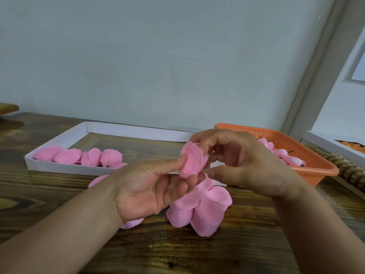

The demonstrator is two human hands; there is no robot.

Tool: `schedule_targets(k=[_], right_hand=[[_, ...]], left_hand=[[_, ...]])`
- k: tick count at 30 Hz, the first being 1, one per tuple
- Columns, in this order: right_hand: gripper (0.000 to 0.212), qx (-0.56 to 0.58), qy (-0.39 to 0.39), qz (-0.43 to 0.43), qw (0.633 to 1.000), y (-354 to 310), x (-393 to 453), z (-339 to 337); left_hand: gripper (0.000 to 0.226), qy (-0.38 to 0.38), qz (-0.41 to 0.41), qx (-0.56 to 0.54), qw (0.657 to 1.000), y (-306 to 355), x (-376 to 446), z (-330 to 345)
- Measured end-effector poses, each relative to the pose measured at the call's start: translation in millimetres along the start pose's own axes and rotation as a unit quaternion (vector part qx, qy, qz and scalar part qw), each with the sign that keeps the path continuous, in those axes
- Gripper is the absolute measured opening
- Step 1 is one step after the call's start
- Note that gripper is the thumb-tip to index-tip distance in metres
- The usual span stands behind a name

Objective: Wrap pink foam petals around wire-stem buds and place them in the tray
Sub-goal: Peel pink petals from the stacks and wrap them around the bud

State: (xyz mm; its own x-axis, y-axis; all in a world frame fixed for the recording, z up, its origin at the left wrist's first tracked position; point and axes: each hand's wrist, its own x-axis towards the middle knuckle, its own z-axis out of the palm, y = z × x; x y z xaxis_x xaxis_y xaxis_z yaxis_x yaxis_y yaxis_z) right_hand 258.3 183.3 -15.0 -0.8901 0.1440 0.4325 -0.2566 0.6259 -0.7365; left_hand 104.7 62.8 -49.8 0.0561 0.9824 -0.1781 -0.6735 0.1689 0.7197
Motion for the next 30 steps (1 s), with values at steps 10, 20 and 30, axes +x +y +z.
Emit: schedule_targets(k=[10,20,30], right_hand=[[0.025,-0.052,0.014,-0.008,0.999,-6,-1,4],[0.019,-0.077,0.055,-0.032,0.995,-6,0,7],[0.006,-0.083,0.071,-0.036,0.993,-11,1,11]], left_hand=[[0.038,-0.092,-0.037,-0.003,0.995,3,-4,-4],[0.042,-0.088,-0.040,0.025,0.995,4,-5,-4],[0.021,-0.051,-0.061,0.112,0.991,4,-6,-6]])
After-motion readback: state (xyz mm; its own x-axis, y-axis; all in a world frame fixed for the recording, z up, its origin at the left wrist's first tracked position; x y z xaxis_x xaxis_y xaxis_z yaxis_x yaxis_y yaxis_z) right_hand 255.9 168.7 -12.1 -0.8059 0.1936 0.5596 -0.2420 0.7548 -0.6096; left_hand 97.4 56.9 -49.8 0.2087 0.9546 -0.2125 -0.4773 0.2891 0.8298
